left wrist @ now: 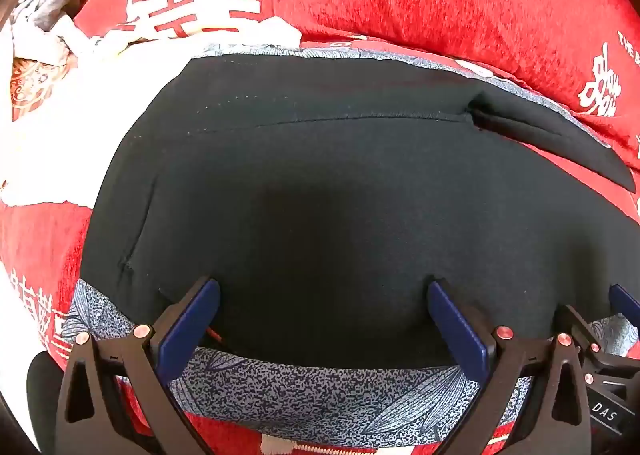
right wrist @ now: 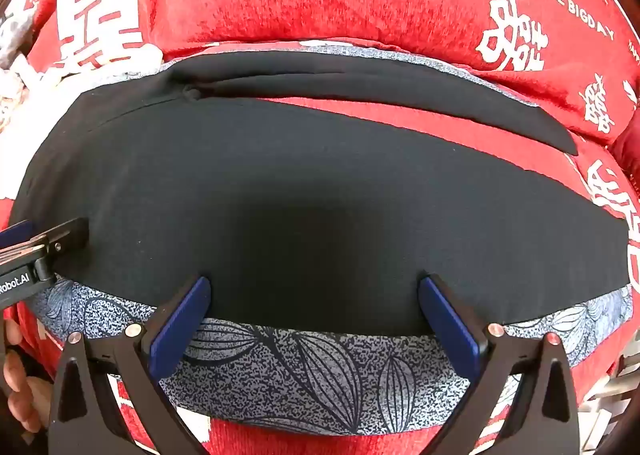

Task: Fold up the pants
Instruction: 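Grip the grey patterned band of the black pants with both tools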

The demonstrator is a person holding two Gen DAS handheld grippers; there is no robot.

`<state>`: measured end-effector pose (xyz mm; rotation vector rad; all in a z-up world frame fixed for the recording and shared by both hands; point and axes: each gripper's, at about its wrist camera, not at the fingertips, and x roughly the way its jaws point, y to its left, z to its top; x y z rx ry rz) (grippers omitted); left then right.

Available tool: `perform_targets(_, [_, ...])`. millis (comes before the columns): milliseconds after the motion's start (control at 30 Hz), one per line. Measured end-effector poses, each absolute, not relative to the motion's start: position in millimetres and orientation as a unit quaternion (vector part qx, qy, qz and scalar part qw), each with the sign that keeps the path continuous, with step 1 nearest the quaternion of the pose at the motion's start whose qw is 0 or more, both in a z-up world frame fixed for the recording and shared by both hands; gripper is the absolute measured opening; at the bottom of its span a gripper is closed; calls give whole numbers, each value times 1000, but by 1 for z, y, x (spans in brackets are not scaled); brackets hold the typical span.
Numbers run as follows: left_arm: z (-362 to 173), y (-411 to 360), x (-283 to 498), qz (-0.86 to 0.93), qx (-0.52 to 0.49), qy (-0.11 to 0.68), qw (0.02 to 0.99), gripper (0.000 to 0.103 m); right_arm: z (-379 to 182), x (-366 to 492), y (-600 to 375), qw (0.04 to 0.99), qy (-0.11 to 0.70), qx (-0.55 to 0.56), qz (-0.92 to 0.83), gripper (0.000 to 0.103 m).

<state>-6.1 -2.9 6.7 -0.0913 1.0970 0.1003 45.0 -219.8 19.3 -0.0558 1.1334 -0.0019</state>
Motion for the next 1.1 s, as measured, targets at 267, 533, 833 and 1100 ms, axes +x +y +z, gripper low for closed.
perform_targets(267, [2, -3, -10, 48, -41, 516, 854, 103, 20, 45, -220, 843, 537, -26, -1, 103])
perform_targets(533, [0, -4, -12, 47, -39, 516, 855, 103, 19, 46, -221, 847, 532, -25, -1, 103])
perform_targets(833, [-2, -5, -13, 45, -37, 520, 852, 103, 20, 44, -220, 849, 528, -24, -3, 103])
perform_targets(1100, [-4, -6, -16, 44, -33, 518, 854, 103, 20, 45, -220, 849, 529, -24, -5, 103])
